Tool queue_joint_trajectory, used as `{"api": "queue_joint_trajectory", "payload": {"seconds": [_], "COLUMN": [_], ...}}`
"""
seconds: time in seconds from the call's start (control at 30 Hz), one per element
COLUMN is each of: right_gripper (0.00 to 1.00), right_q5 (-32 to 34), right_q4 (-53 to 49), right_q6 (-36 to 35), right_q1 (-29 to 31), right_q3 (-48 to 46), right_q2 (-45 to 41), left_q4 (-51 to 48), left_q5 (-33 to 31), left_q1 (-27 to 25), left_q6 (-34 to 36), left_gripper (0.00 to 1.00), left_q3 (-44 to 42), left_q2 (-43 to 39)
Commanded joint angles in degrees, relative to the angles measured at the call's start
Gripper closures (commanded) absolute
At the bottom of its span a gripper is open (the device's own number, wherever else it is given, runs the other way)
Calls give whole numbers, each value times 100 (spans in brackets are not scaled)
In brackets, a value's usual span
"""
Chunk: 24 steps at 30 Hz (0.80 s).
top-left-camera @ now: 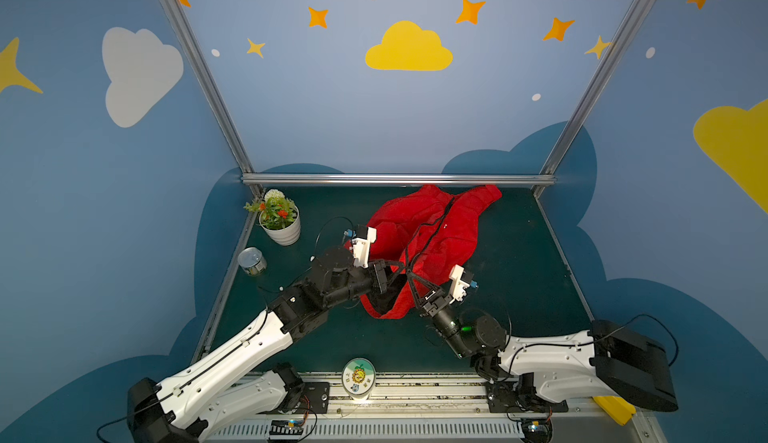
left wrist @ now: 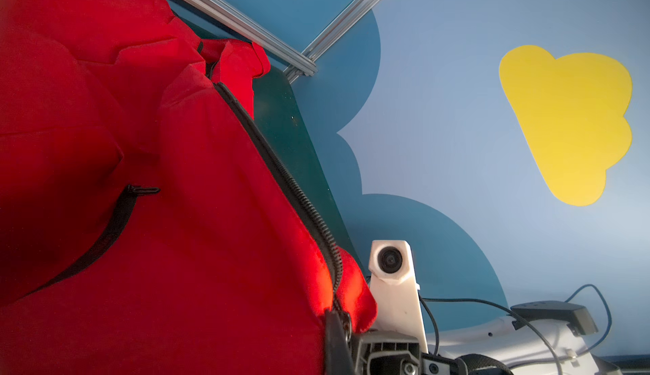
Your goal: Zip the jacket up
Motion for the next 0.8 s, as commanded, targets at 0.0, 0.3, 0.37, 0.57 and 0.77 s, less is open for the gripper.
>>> {"api": "queue_joint_trajectory", "payload": {"seconds": [0.0, 0.3, 0.37, 0.57, 0.77], "right_gripper": [100, 100, 100, 100, 100], "right_q5": [446, 110, -121, -296, -404], "right_q4": [289, 176, -415, -1079, -939], "right_q6": [-47, 228, 416, 81, 343], "right_q1": [-320, -618, -733, -759, -776], "right_q3": [80, 122, 156, 126, 29], "right_q2": [-197, -2, -116, -549, -382], "left_q4": [-121, -507, -490, 36, 716], "left_q5": [-16, 215, 443, 810, 832], "left_q1": [-64, -118, -88, 199, 335], "left_q6": [-53, 710, 998, 743, 156], "left_gripper": [97, 97, 97, 97, 93], "left_q3": [-98, -111, -154, -411, -667], "left_q2": [-179, -334, -306, -253, -265]}}
